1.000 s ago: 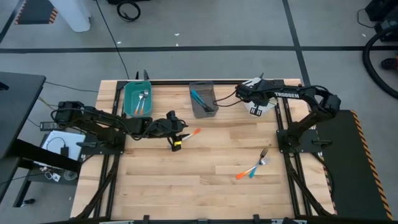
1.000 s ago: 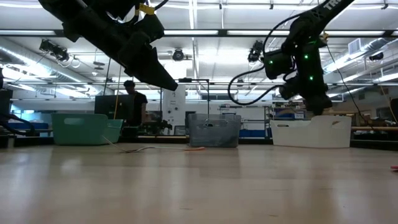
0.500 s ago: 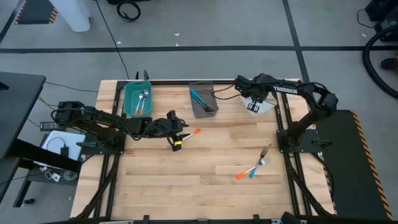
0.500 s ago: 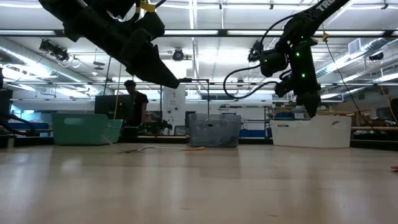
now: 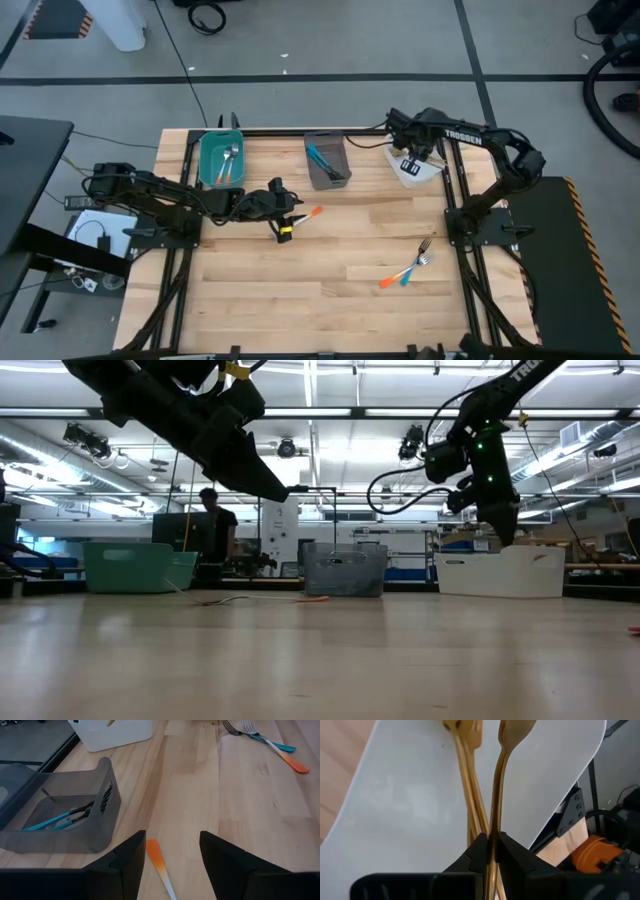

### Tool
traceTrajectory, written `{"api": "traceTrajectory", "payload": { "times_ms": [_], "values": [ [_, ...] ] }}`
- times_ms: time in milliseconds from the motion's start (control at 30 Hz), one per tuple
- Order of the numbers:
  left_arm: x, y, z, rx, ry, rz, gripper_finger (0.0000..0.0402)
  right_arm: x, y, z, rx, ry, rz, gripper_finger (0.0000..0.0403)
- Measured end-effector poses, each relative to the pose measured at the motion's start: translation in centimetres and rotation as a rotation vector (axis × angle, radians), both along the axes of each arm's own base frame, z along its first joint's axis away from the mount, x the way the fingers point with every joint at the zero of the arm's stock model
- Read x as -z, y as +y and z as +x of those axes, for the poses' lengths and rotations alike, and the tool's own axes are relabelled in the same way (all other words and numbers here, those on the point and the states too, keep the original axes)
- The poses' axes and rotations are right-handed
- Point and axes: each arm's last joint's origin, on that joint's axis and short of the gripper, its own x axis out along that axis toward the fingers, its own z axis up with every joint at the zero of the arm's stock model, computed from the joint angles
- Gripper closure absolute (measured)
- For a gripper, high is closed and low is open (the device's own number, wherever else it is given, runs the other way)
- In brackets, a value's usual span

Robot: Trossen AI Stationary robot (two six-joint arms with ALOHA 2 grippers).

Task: Sort silverware by color (type)
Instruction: Put the gold fork into the white bin

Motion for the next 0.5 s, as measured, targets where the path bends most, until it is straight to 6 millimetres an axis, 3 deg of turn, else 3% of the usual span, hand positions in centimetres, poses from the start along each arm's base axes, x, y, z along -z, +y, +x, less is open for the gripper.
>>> {"api": "traceTrajectory", "payload": {
  "times_ms": [500],
  "values": [
    [0.00,-0.01,0.00,0.000,0.000,0.000,0.0205,1.02,-0.76,-0.72,0.015,-0.070,0.038,0.0364]
  ]
}}
